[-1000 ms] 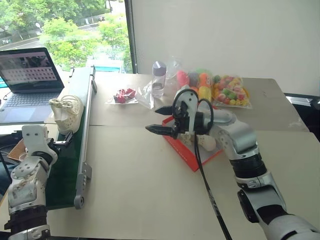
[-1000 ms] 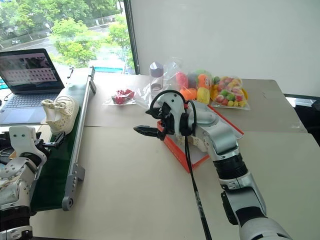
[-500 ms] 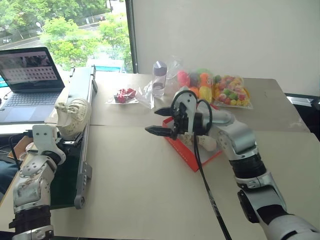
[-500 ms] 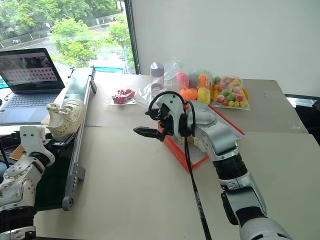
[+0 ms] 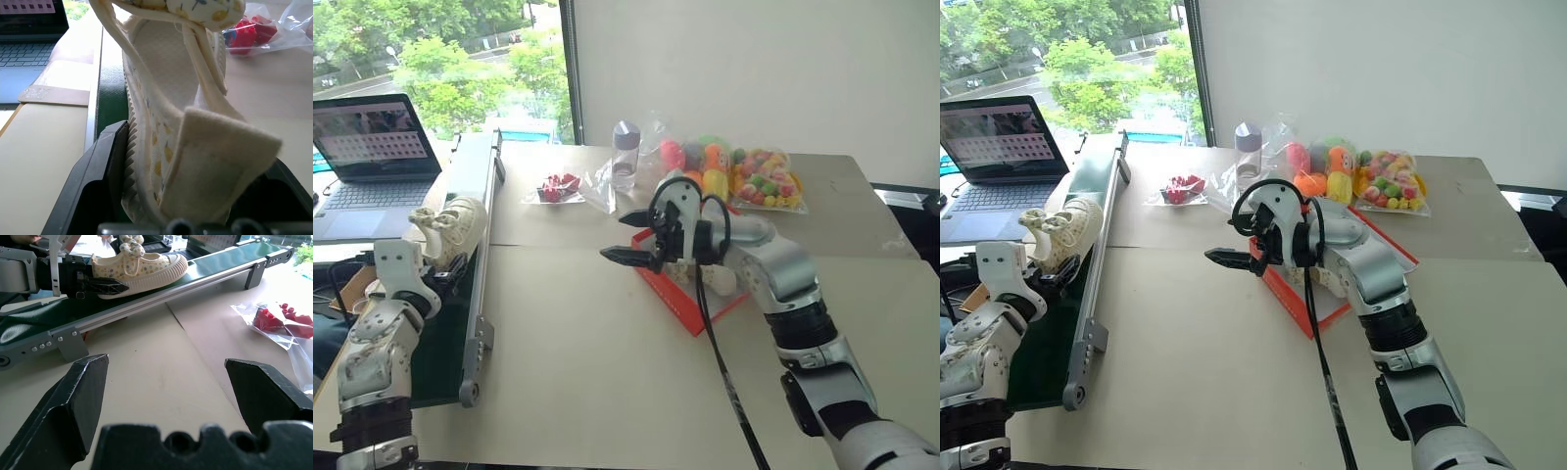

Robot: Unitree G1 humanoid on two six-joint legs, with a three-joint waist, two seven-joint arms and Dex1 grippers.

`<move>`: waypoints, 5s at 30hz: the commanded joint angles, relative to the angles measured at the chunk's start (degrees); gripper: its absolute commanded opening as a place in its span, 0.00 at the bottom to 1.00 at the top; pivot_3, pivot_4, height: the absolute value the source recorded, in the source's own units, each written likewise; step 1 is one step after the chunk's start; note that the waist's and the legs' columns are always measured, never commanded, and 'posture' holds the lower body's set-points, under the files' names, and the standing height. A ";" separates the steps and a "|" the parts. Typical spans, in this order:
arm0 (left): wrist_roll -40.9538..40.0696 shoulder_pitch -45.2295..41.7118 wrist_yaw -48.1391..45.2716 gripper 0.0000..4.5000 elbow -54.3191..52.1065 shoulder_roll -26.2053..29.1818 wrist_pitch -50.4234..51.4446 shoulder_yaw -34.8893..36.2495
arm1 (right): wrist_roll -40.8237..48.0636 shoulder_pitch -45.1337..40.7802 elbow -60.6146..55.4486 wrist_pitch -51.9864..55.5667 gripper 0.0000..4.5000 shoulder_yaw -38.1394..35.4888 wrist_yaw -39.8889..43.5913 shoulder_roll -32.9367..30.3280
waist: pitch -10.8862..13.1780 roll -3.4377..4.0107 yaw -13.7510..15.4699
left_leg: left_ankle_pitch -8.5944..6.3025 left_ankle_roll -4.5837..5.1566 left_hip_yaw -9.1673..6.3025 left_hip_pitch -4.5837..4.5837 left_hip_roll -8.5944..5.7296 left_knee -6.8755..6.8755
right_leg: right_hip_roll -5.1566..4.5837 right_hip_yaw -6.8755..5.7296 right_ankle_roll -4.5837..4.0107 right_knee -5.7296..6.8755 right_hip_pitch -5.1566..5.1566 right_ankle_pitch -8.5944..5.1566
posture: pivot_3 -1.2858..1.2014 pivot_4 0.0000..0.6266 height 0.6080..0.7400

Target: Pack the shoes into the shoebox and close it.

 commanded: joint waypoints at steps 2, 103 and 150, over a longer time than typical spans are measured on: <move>-1.20 -3.24 0.98 0.56 -4.91 -0.33 -1.52 0.35 | 0.75 -1.48 -0.84 -0.94 1.00 -1.61 -0.41 0.29 | 0.01 -0.02 -0.06 | 0.00 0.00 0.00 -0.05 0.00 0.03 | 0.00 -0.01 0.01 -0.01 -0.01 0.01 | 0.52 0.24 1.00; -9.32 -28.23 5.75 0.56 -20.46 -18.68 15.96 -20.02 | -6.26 4.62 -8.29 -3.54 1.00 1.00 -12.94 -10.61 | 0.02 -0.04 -0.02 | 0.32 0.70 -0.07 0.00 0.00 0.18 | 0.49 0.34 0.50 -0.29 0.33 0.25 | 0.52 0.24 1.00; -8.23 -19.56 -7.14 0.56 -22.53 4.52 24.83 -21.50 | -8.22 6.48 -11.21 1.55 1.00 1.66 -8.78 -7.42 | 0.02 -0.03 -0.82 | 0.32 0.66 -0.07 0.08 0.06 0.17 | 0.54 0.33 0.47 -0.21 0.31 0.23 | 0.52 0.24 1.00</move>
